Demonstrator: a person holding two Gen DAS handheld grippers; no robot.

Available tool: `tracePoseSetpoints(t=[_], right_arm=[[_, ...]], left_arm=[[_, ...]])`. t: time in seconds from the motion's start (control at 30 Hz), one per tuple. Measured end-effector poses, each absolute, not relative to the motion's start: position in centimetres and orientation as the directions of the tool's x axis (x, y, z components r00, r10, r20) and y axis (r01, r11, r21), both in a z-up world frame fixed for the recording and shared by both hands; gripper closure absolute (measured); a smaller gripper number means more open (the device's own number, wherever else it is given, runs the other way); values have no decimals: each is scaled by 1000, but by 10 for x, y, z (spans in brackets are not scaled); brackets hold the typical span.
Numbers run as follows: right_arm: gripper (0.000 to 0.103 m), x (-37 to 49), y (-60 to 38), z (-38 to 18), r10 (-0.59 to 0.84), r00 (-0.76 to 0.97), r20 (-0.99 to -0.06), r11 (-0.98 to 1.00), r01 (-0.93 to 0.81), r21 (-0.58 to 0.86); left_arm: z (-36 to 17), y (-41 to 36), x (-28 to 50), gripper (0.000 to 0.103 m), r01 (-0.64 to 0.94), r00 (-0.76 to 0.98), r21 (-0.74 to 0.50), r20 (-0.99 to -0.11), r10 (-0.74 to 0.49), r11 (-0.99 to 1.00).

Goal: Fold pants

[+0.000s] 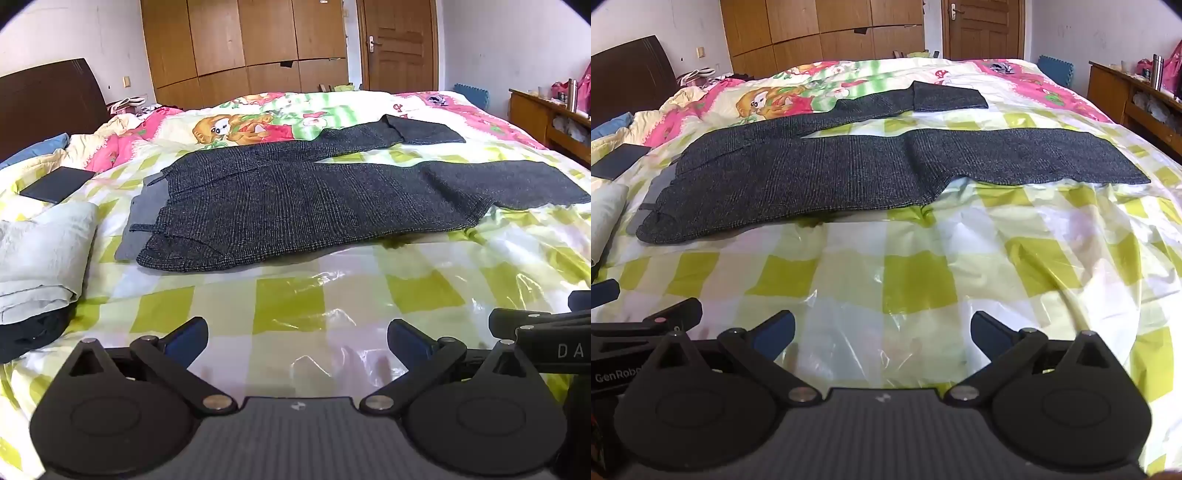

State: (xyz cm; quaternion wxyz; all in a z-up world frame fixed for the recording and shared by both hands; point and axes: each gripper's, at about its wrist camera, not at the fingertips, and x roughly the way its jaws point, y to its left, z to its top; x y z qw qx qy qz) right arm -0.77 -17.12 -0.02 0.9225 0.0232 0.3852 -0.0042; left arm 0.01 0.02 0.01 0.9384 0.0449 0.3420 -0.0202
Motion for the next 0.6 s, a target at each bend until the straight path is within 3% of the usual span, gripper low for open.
tracePoseSetpoints(t=[0.6], right_arm=[[2, -7, -171, -2, 14, 699, -715, 999, 26, 45]], left_arm=[[-2, -1, -1, 0, 71, 769, 81, -640, -3, 994]])
